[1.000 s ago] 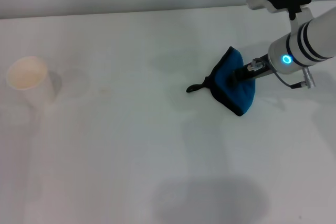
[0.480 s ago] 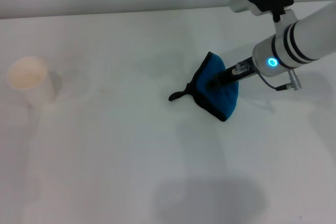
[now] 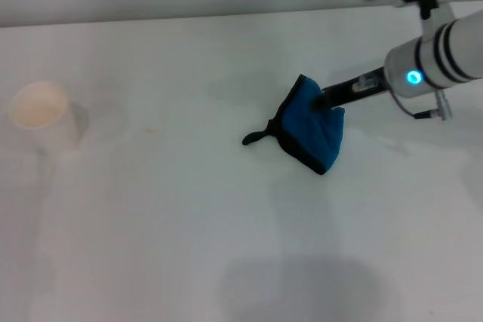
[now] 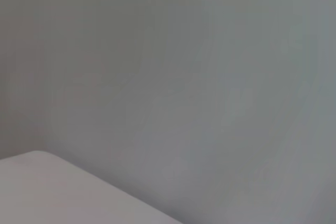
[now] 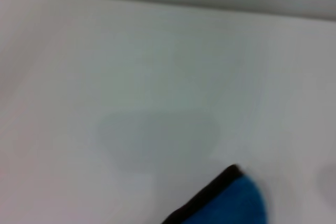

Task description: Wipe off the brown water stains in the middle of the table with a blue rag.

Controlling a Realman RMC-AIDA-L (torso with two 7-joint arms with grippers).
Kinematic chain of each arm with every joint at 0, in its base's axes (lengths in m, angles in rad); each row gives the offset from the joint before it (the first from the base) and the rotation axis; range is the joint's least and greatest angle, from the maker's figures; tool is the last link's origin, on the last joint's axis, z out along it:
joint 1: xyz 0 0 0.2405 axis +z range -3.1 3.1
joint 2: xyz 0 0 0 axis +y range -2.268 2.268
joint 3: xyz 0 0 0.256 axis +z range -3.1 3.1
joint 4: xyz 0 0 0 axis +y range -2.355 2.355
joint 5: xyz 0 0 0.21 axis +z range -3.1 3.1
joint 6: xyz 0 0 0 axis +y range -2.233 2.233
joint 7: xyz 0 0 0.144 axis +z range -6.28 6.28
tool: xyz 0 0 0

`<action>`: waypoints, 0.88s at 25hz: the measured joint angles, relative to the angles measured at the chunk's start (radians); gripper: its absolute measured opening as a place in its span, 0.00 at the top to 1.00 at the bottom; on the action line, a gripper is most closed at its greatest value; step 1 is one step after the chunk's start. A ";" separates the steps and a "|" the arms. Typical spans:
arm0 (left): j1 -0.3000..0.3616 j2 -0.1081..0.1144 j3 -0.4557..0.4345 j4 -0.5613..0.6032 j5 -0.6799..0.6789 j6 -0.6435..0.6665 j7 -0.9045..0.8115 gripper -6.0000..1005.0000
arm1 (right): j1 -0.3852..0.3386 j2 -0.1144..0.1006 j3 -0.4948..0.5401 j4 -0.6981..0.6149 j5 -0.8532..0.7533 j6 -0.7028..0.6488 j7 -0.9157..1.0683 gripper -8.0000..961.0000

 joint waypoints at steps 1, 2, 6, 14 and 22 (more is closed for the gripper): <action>0.001 0.000 0.000 0.000 0.000 0.000 0.000 0.13 | -0.010 -0.001 0.016 -0.010 0.000 -0.001 -0.006 0.52; 0.002 0.000 0.000 0.000 0.000 0.000 0.000 0.13 | -0.020 0.000 0.043 -0.017 0.003 -0.005 -0.014 0.52; 0.003 0.000 0.000 0.000 0.000 0.000 0.000 0.13 | -0.069 0.003 0.170 -0.013 0.116 -0.046 -0.117 0.52; 0.006 0.000 0.000 0.000 0.000 0.001 0.000 0.13 | -0.117 -0.004 0.493 0.353 0.879 0.010 -0.740 0.52; 0.005 0.000 -0.002 0.000 0.000 0.002 0.000 0.13 | -0.120 0.003 0.737 0.612 1.066 0.000 -1.272 0.52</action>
